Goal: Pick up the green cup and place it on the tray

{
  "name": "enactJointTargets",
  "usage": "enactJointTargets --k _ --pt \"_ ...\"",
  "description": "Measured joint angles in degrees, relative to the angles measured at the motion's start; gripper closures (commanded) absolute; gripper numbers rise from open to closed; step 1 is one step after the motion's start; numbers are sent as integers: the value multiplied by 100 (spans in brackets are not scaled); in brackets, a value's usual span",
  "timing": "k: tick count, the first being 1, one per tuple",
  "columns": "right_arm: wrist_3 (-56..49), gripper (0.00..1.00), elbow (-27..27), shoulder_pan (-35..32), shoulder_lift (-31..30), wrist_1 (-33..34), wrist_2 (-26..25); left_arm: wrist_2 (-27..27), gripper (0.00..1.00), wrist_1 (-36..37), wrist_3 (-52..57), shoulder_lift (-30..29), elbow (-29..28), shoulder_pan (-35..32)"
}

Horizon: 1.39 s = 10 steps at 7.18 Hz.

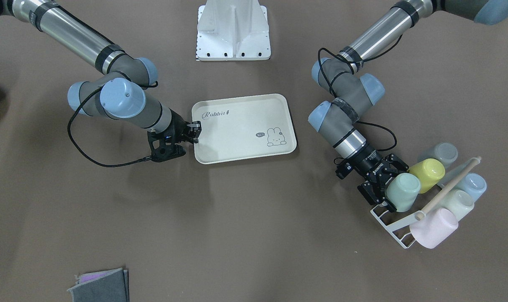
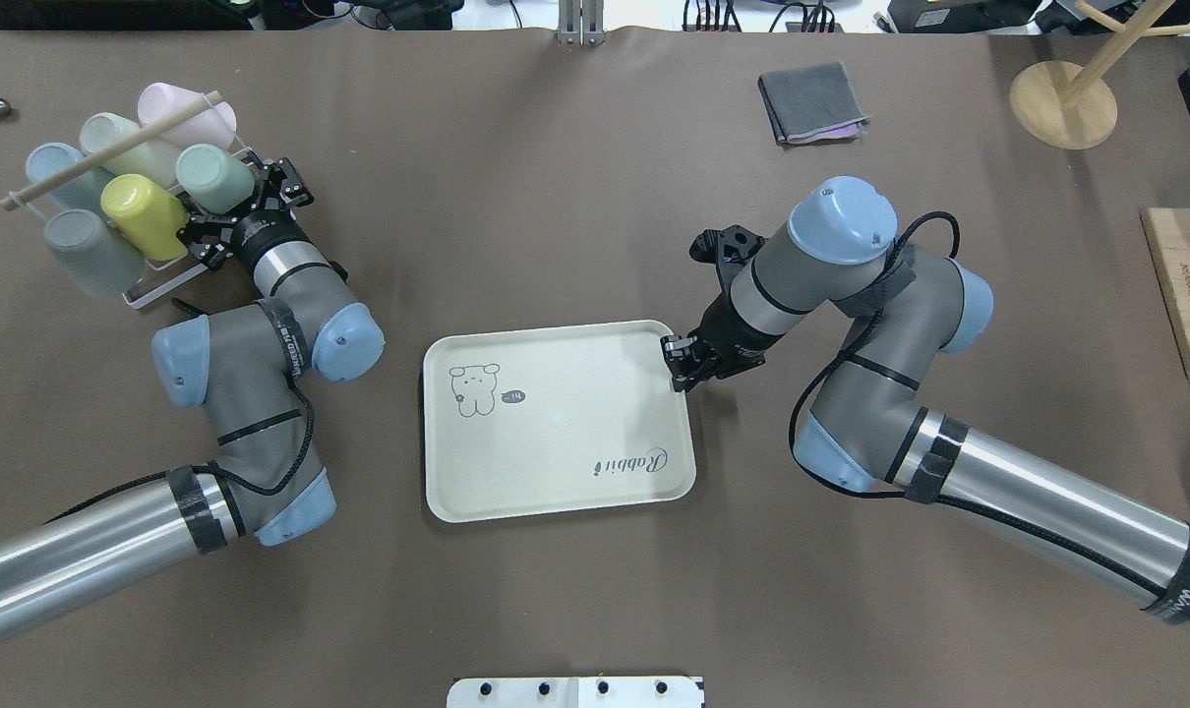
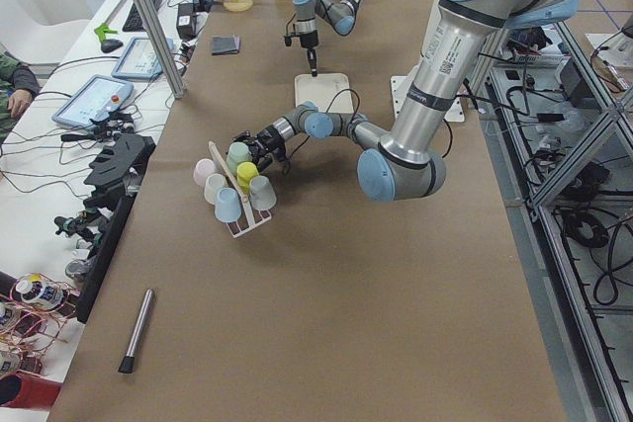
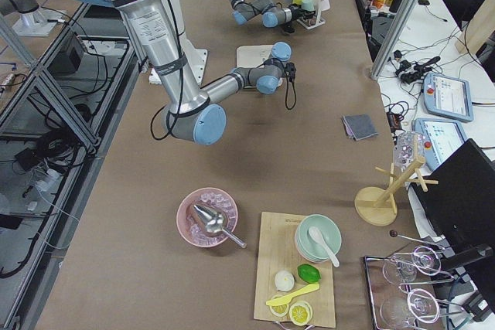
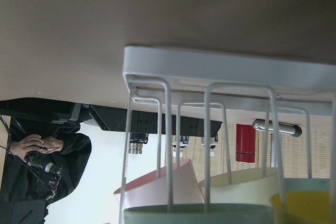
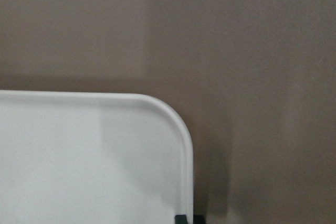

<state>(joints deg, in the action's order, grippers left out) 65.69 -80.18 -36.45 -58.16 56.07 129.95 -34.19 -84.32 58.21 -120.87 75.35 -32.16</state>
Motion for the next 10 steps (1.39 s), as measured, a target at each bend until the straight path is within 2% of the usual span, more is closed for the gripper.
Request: enactJointTargets --k 6,7,8,9,10 --pt "511 100 -154 -21 -174 -10 -11 339 2 -23 15 -11 -88 70" --pt "598 85 -235 -21 -277 -13 -13 364 2 -18 15 -5 -95 87" --pt "635 19 -284 -23 -328 -14 -8 401 2 -16 13 -3 -113 106" --pt "651 0 -333 -30 -357 0 1 452 3 -17 9 -4 -140 123" --pt "659 0 -421 -74 -420 33 3 478 29 -20 9 -8 -156 133"
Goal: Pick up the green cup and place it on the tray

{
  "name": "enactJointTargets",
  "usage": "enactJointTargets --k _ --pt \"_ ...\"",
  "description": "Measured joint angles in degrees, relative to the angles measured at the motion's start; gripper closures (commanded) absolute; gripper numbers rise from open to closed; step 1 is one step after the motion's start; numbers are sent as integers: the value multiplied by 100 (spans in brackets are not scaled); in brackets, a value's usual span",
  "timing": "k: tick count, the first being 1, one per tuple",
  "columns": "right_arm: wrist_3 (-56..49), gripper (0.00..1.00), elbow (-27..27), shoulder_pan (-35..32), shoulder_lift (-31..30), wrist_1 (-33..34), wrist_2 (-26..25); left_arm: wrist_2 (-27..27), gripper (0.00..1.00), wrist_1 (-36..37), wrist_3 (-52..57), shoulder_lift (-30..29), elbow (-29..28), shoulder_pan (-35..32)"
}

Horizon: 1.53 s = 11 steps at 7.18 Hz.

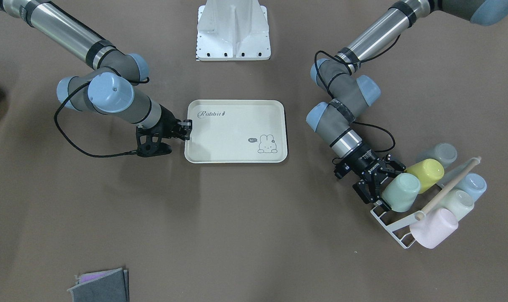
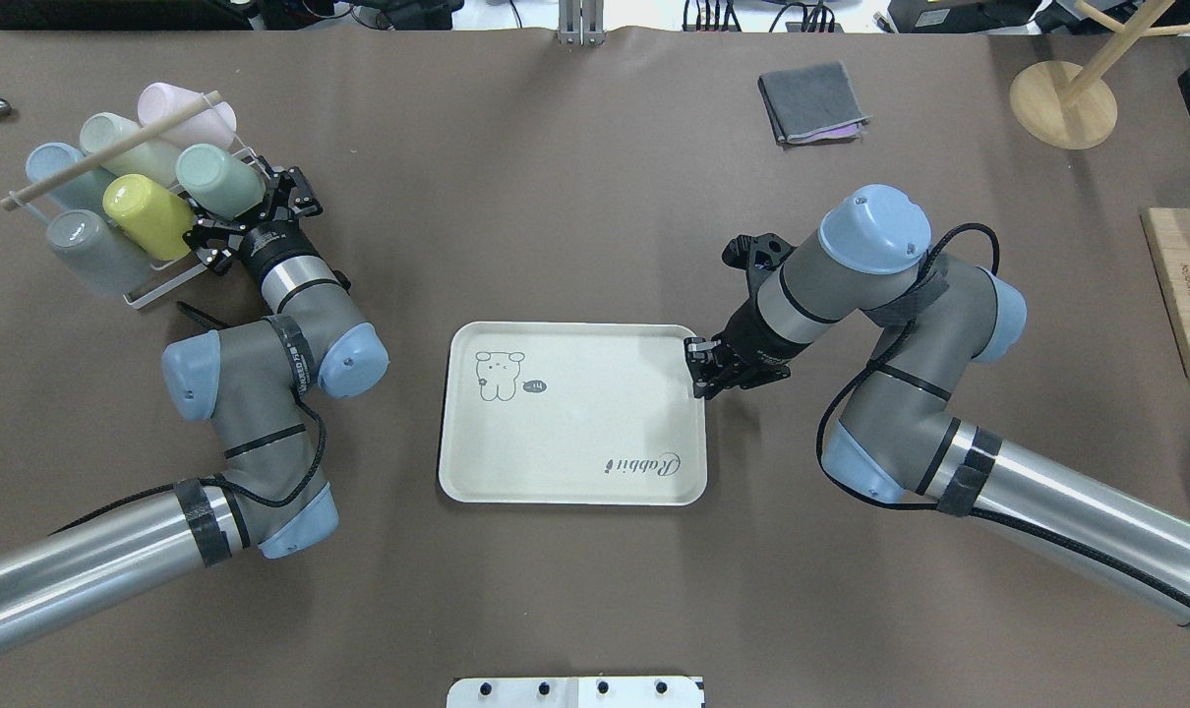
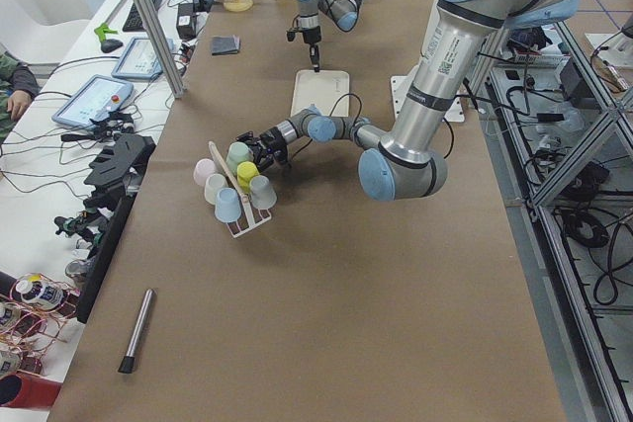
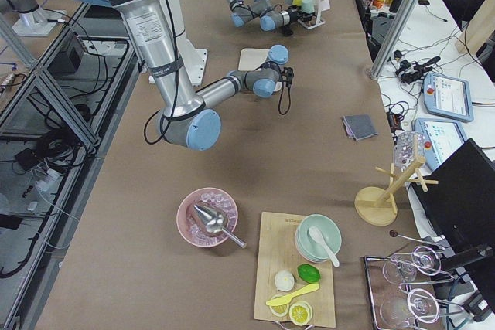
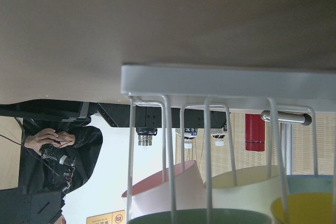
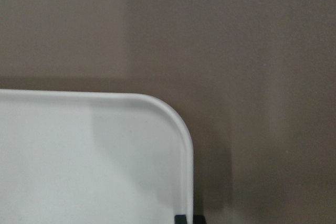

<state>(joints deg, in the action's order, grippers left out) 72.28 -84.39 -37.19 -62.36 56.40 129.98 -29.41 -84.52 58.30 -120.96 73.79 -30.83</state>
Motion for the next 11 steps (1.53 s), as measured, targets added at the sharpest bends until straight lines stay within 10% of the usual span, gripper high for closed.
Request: enactJointTargets --k 2,6,11 --pt "-6 0 -377 -261 -259 246 14 12 50 -2 24 -5 -3 0" --pt "-590 0 -1637 -1076 -1900 886 70 15 50 2 69 -5 26 -1" --pt "-4302 0 -2049 -3060 -4413 1175 254 20 50 -1 373 95 280 -32"
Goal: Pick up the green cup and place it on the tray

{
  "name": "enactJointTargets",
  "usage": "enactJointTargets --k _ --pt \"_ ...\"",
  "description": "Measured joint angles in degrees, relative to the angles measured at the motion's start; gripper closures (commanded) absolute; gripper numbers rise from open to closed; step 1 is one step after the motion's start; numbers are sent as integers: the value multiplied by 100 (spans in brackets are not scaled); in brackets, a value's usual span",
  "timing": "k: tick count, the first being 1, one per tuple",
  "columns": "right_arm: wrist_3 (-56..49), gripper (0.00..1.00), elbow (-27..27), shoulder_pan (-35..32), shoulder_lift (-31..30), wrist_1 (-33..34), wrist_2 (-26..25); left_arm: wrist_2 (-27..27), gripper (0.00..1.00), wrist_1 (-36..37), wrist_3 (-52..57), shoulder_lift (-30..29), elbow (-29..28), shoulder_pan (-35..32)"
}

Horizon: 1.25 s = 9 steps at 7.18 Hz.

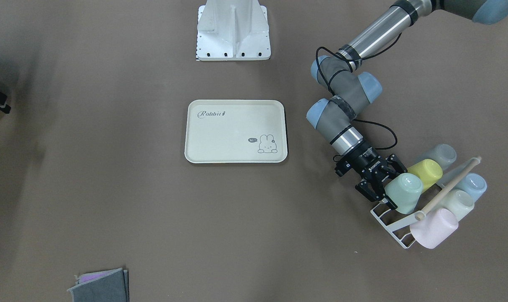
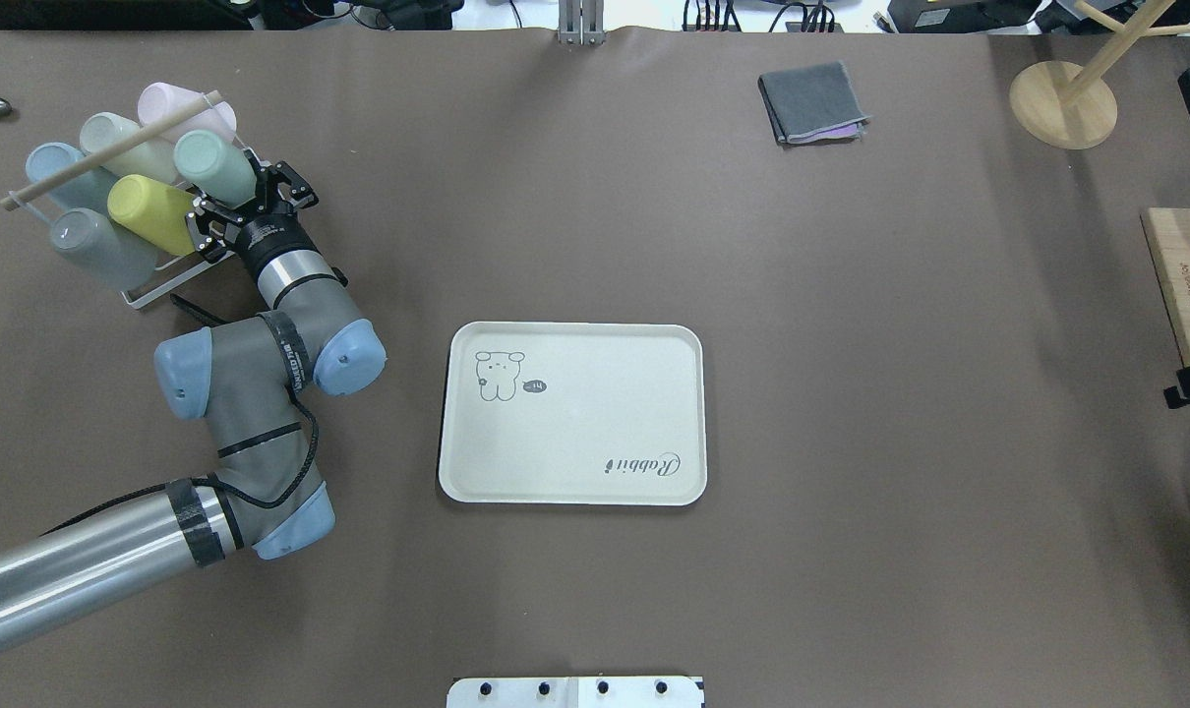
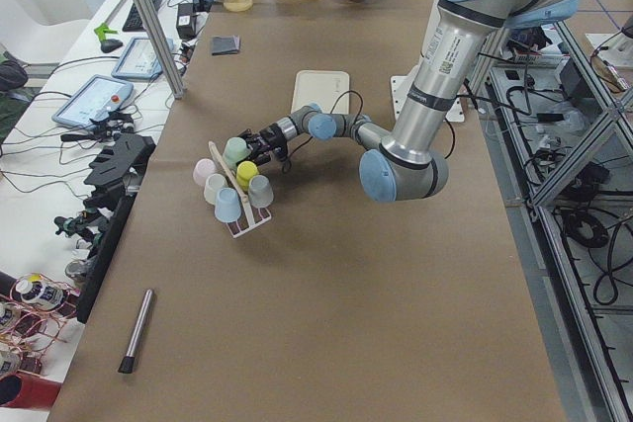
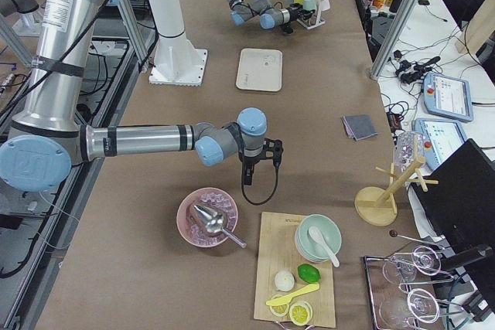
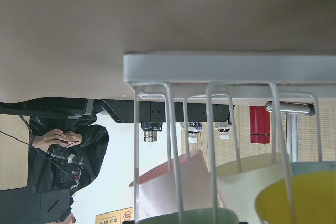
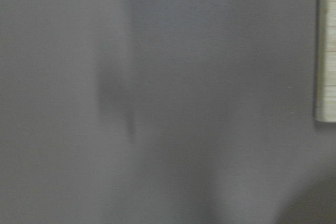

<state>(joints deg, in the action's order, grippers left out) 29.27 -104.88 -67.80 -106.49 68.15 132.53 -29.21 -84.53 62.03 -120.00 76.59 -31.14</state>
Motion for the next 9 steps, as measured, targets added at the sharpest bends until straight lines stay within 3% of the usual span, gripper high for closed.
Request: enactJointTargets --k 2,4,9 --pt "-1421 0 29 -716 -138 841 -168 3 50 6 103 149 234 -8" --pt "-2274 0 30 -981 -124 1131 -463 23 50 7 386 240 514 -24" --pt "-2446 0 75 -1255 -146 1171 -539 72 46 19 1259 621 1659 -127"
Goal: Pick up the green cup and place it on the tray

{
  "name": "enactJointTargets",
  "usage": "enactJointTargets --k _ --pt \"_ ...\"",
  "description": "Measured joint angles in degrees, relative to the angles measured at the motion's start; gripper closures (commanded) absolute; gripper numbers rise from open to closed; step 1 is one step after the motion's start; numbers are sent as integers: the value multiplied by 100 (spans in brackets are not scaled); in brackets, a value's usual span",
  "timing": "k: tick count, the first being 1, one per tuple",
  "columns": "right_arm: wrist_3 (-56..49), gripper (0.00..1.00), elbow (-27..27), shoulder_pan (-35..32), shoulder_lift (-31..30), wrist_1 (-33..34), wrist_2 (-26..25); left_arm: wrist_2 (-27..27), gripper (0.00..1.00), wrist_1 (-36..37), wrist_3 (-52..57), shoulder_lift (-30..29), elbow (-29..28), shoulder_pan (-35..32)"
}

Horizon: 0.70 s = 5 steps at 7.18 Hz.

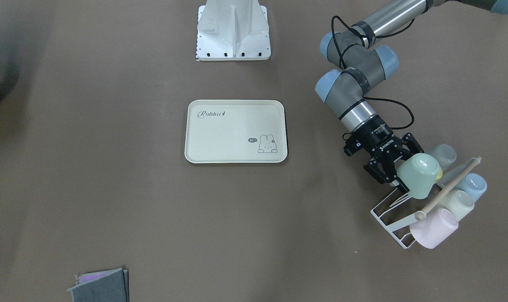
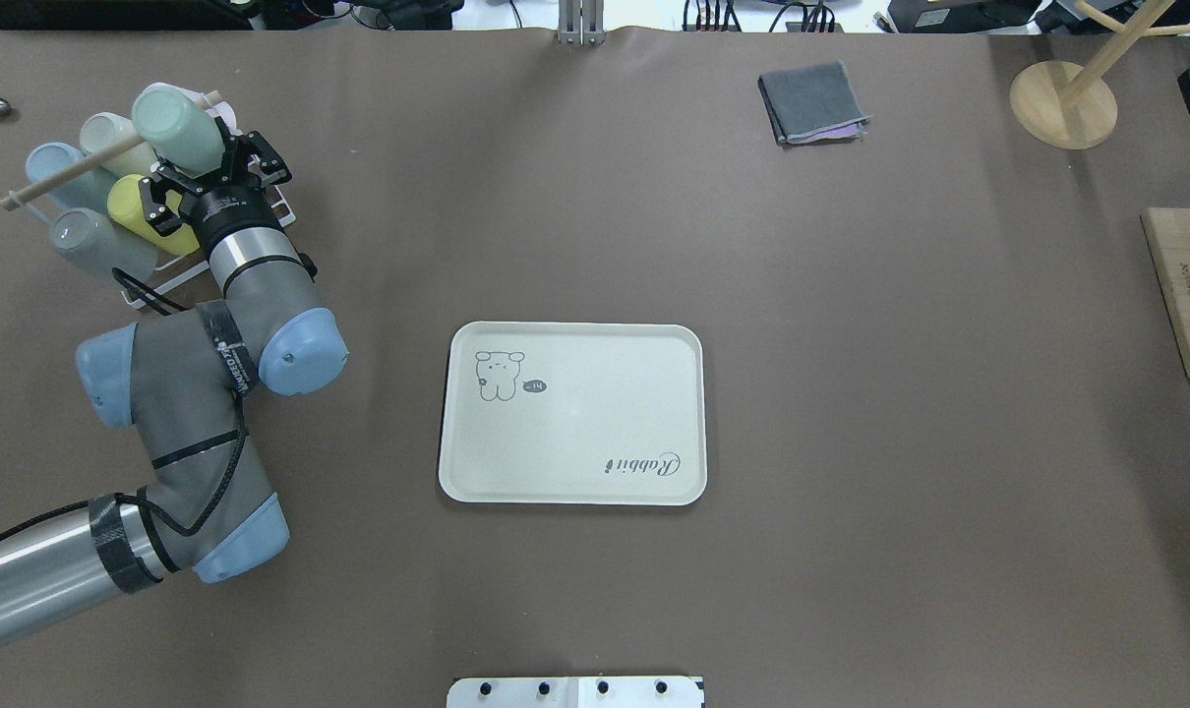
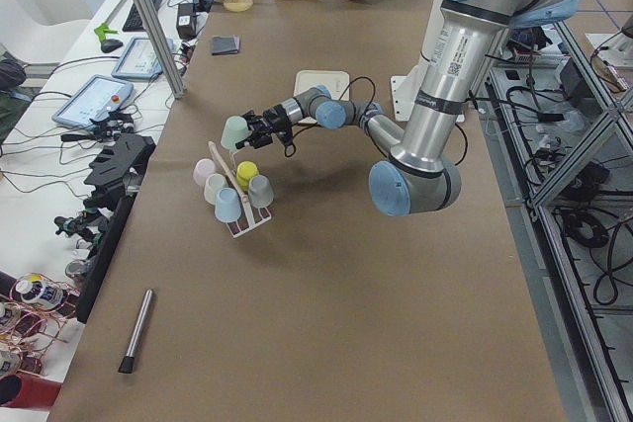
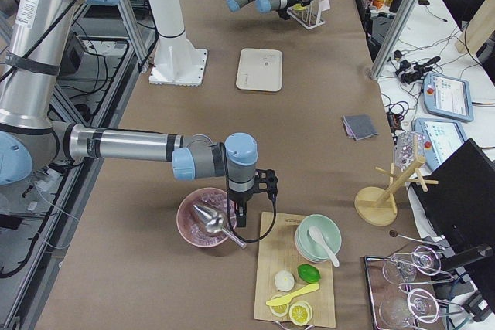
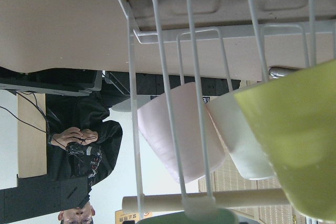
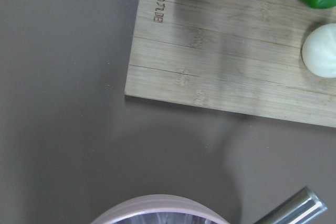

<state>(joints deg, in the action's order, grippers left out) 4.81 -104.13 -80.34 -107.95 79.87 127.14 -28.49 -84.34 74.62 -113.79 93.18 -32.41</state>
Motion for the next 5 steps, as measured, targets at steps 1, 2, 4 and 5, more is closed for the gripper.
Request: enactJointTargets --k 1,2,4,5 --pt "24 0 56 -7 22 -22 4 -8 40 -9 62 23 175 -23" --pt "48 0 139 -23 89 -37 9 -30 34 -20 144 30 320 -29" --pt "126 0 249 -161 244 -3 60 -440 34 -114 599 -10 642 -20" --pt "147 0 269 -214 275 11 80 -735 41 -332 873 -33 804 -21"
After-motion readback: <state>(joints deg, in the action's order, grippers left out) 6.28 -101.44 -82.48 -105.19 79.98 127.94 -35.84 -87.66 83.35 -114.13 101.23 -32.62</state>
